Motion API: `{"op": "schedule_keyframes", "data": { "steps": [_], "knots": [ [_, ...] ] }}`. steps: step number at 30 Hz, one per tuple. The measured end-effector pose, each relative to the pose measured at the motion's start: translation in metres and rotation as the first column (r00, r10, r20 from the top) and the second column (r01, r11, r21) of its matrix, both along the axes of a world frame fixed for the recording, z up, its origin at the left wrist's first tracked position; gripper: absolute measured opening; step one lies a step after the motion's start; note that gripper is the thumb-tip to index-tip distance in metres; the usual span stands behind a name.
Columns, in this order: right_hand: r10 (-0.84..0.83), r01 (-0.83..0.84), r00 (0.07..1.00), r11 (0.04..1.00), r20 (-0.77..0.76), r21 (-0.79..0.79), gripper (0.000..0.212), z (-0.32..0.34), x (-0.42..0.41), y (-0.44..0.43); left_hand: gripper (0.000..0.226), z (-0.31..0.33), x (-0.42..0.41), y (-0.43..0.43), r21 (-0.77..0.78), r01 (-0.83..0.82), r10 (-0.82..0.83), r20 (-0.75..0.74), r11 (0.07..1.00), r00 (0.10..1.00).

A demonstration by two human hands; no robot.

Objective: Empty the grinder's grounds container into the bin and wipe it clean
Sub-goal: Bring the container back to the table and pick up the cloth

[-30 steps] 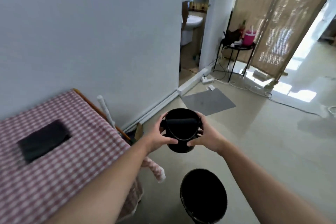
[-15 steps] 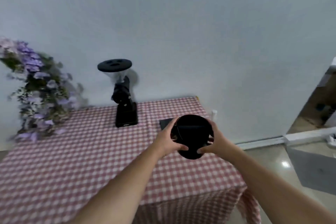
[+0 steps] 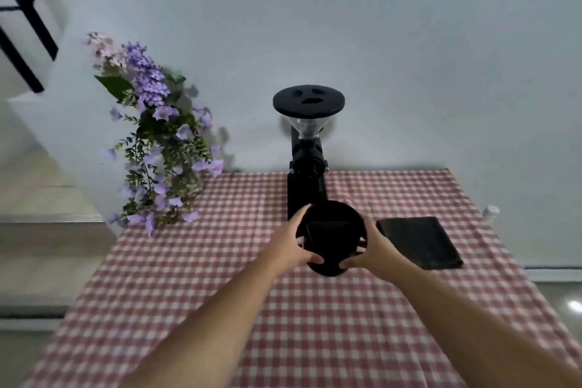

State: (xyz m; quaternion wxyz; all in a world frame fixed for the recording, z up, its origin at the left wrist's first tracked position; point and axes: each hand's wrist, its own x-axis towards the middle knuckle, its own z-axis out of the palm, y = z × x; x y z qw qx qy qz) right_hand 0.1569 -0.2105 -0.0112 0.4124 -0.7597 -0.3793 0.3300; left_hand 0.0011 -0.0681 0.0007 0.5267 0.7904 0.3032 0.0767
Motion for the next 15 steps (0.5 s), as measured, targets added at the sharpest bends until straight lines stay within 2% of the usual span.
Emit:
{"op": "schedule_keyframes", "data": {
  "steps": [3,11,15],
  "knots": [
    [0.036,-0.035,0.999,0.998,0.036,-0.048,0.109,-0.005,0.000,0.023,0.113,-0.011,-0.002,0.015,0.047,-0.025,0.027,-0.025,0.999,0.999],
    [0.046,-0.040,0.998,0.991,0.042,-0.128,0.110,-0.029,0.012,0.054,0.088,-0.032,0.008,0.029,0.191,-0.088,0.104,-0.075,0.978,0.992],
    [0.057,-0.046,0.997,0.981,0.054,-0.186,0.108,-0.040,0.019,0.066,0.098,-0.041,0.016,0.036,0.183,-0.112,0.134,-0.115,0.977,0.984]
  ]
}}
